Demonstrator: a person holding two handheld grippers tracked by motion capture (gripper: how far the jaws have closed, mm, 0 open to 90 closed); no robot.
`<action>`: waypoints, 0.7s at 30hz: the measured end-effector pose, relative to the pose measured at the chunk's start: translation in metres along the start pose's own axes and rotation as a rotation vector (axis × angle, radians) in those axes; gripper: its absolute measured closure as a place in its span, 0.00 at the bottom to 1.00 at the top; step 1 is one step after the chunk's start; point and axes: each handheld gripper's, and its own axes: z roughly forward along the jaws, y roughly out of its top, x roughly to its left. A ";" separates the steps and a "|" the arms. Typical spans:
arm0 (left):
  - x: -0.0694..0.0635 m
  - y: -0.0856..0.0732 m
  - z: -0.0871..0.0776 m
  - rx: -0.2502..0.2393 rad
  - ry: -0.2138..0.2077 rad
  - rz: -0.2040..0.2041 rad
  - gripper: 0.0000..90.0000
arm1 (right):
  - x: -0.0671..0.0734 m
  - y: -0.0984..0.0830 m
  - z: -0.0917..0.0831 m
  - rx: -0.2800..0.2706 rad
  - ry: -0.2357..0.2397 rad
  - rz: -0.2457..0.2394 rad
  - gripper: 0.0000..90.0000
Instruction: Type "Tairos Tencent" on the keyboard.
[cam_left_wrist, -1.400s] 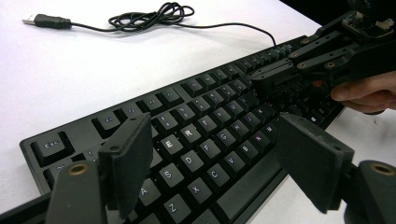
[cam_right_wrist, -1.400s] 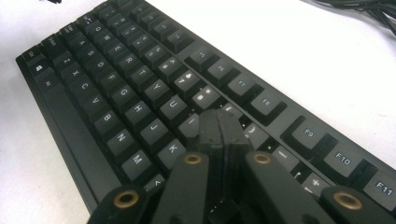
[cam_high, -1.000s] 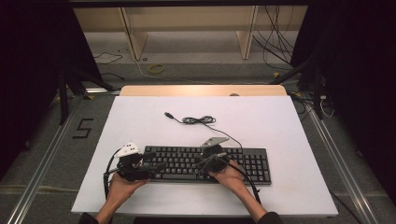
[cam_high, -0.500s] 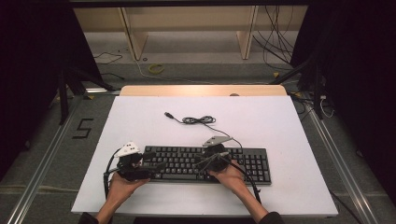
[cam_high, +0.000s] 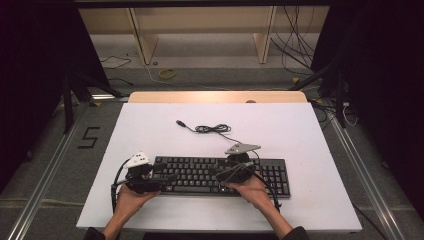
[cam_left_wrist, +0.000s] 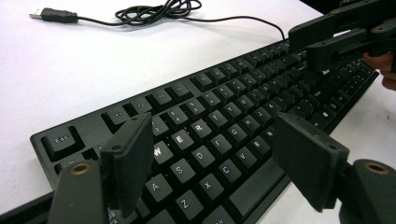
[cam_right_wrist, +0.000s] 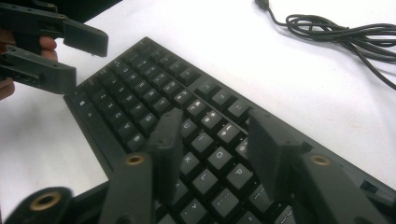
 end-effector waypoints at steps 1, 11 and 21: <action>0.000 0.000 0.000 0.001 0.001 0.001 0.33 | 0.000 0.000 0.000 -0.001 -0.005 0.000 0.57; 0.002 0.000 0.001 0.013 0.011 0.000 0.35 | 0.004 0.001 -0.007 -0.019 -0.016 -0.004 0.46; 0.006 -0.002 0.004 0.094 0.046 -0.023 0.58 | 0.008 0.001 -0.013 -0.040 -0.020 -0.006 0.42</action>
